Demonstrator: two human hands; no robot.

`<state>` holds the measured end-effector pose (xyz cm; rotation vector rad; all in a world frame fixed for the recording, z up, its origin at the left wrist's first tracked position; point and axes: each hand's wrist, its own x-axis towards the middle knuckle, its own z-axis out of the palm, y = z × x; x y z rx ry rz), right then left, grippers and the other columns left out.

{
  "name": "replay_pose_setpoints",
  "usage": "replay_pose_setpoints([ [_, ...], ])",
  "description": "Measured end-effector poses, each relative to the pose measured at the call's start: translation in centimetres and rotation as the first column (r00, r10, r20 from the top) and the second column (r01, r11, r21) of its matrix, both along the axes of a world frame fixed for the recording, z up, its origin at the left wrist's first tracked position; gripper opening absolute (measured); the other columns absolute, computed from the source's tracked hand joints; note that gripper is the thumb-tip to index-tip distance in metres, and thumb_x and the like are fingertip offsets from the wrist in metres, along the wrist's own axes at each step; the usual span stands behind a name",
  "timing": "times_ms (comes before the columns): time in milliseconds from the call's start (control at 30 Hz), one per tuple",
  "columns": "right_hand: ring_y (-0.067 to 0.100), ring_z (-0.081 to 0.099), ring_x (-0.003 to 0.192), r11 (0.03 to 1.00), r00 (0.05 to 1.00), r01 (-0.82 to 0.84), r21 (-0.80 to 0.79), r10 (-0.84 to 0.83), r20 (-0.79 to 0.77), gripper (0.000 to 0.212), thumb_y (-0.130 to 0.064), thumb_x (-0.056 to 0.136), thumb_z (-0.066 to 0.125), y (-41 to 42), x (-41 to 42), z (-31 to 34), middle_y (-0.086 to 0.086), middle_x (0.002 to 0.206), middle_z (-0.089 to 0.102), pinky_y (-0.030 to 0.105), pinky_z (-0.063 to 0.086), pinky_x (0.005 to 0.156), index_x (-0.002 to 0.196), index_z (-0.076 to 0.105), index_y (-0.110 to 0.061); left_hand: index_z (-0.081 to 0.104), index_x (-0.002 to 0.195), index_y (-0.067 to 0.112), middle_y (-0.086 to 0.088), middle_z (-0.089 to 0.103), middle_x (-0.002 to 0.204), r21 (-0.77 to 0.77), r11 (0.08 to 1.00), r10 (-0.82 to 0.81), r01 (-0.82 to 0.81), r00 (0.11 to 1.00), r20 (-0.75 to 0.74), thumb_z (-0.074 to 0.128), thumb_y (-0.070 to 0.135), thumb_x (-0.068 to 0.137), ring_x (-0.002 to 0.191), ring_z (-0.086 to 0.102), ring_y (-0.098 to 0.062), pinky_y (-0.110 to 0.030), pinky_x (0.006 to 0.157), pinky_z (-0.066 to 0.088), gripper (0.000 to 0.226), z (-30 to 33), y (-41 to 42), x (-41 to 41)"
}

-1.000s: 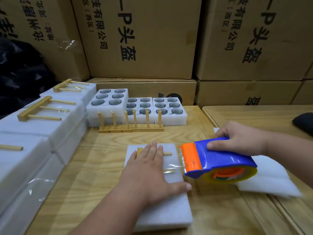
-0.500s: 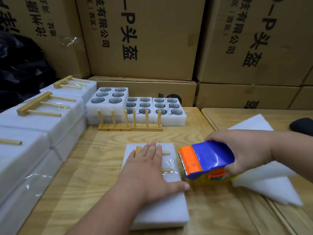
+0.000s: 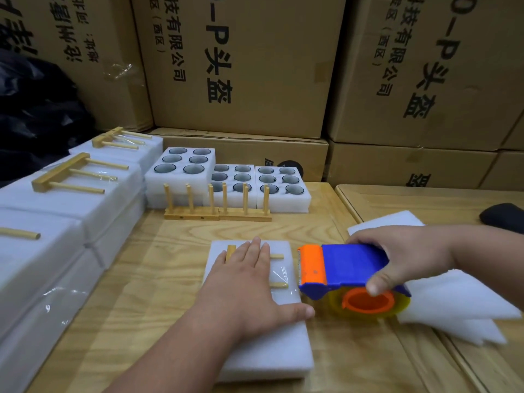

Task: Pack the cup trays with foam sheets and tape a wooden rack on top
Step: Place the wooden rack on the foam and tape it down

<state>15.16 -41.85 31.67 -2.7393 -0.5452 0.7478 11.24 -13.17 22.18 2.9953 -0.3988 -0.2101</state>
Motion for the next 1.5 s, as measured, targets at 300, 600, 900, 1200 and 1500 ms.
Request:
replay_pose_setpoints([
  [300,0.015,0.052,0.063,0.981,0.978,0.190,0.045,-0.193,0.077,0.082,-0.094,0.069,0.043,2.4,2.2,-1.9,-0.002,0.068,0.055,0.032,0.042,0.067,0.078,0.063,-0.014,-0.014,0.160,0.036,0.005,-0.021,0.170,0.009,1.000,0.016,-0.016,1.000,-0.026,0.009,0.107,0.044,0.157,-0.016,-0.015,-0.049,0.127,-0.003,0.138,0.5,-0.3,0.0],
  [600,0.013,0.058,0.055,0.978,0.981,0.169,0.123,-0.178,0.072,0.079,-0.090,0.078,0.047,0.2,1.1,-0.1,-0.001,0.062,0.065,0.032,0.046,0.060,0.075,0.070,-0.015,-0.013,0.157,0.048,0.003,-0.017,0.171,-0.008,1.000,-0.020,0.020,1.000,-0.010,0.003,0.104,0.052,0.157,-0.012,-0.019,-0.051,0.126,-0.002,0.120,0.8,-0.2,-0.3],
  [900,0.013,0.053,0.055,0.986,0.968,0.164,0.040,-0.169,0.185,0.079,-0.085,0.080,0.049,-1.1,1.4,1.0,0.000,0.060,0.060,0.035,0.041,0.060,0.072,0.066,-0.008,-0.010,0.156,0.054,0.004,-0.014,0.171,-0.057,0.998,-0.034,0.035,0.999,0.016,0.004,0.082,0.089,0.158,-0.012,-0.019,-0.051,0.126,-0.004,0.073,1.0,0.0,-0.6],
  [1200,0.007,0.053,0.053,0.967,0.959,0.184,-0.178,-0.136,0.250,0.081,-0.097,0.067,0.038,0.0,1.5,0.8,-0.008,0.058,0.059,0.028,0.042,0.058,0.069,0.066,-0.021,-0.006,0.159,0.048,0.002,-0.017,0.171,-0.017,0.999,-0.046,0.047,0.998,0.042,0.010,0.054,0.106,0.158,-0.012,-0.022,-0.054,0.125,-0.004,0.056,0.8,-0.3,-0.7],
  [1500,0.016,0.055,0.065,0.742,0.905,0.081,-0.665,0.225,0.360,0.071,-0.088,0.081,0.034,9.2,2.0,0.8,-0.005,0.070,0.060,0.031,0.039,0.057,0.073,0.059,-0.022,-0.008,0.159,0.048,0.000,-0.015,0.171,0.025,0.999,-0.038,0.037,0.998,0.054,0.012,0.055,0.105,0.158,-0.009,-0.024,-0.056,0.125,-0.001,0.057,1.0,-0.4,-0.7],
])
